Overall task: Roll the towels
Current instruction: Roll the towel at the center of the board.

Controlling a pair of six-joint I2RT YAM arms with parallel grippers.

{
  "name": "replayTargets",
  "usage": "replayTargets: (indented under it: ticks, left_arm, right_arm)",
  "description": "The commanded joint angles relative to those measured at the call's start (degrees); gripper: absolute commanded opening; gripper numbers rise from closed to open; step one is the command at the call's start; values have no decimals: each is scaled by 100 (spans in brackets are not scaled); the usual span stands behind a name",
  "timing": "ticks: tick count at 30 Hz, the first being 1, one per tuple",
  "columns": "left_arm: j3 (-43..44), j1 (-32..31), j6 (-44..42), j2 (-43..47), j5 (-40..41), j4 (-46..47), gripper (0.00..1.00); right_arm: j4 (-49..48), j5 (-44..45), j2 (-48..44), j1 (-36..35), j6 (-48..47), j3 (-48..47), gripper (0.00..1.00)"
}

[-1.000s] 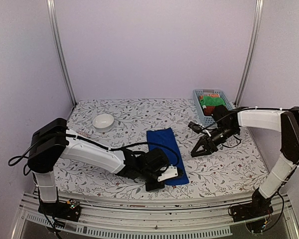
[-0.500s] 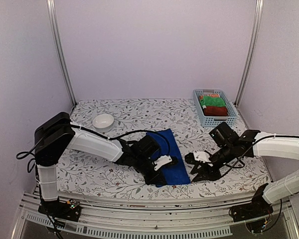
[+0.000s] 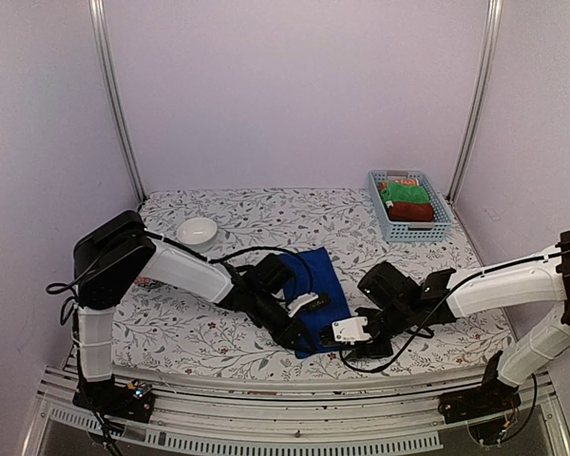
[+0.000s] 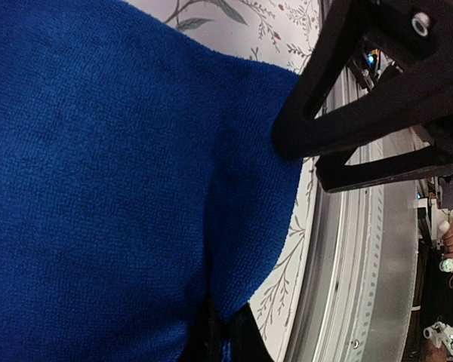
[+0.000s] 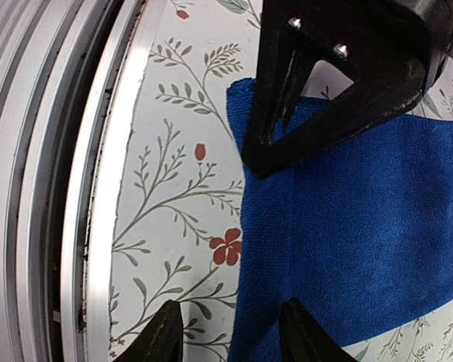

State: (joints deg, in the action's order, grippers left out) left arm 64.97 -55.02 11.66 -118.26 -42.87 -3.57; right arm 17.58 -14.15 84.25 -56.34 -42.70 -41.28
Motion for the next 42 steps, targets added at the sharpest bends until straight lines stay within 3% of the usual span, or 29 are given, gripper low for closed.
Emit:
replayTargets:
  ticks: [1,8,10,14,17,18,22,27,29,36,42]
  left_arm:
    - [-90,66,118,-145,-229,-54,0]
    - [-116,141,117,-95,-289,-75,0]
    - [-116,176,128,-72,-292,-59,0]
    - [-199,227,172,13,-331,150,0]
    - [-275,243,166,88,-316,253,0]
    - [-324,242,157,140,-281,309,5]
    - [-1106,242,307,803,113,1247,31]
    - [-2500,132,856,1546,616,3720,51]
    - [-2785,-24,680,1654,987,4096,52]
    - [-2858,-830,-518,1693,2641,4116,53]
    - [-2776,-939,-870,1393,3171,4417,53]
  right_arm:
    - [-450,333,303,-78,16,-234,45]
    - [-574,325,661,-124,20,-348,42]
    - [-564,297,725,-132,46,-388,35]
    - [-416,129,900,-128,118,-504,12]
    - [-232,-3,970,-119,193,-585,6]
    - [-164,-92,963,-105,196,-610,5]
    - [198,-624,1019,35,264,-758,4]
    - [582,-1420,1171,413,380,-1009,4]
    - [746,-1707,1271,561,394,-1119,4]
    - [1373,-2719,1922,1179,430,-1659,4]
    - [1759,-3319,2364,1483,343,-1958,4]
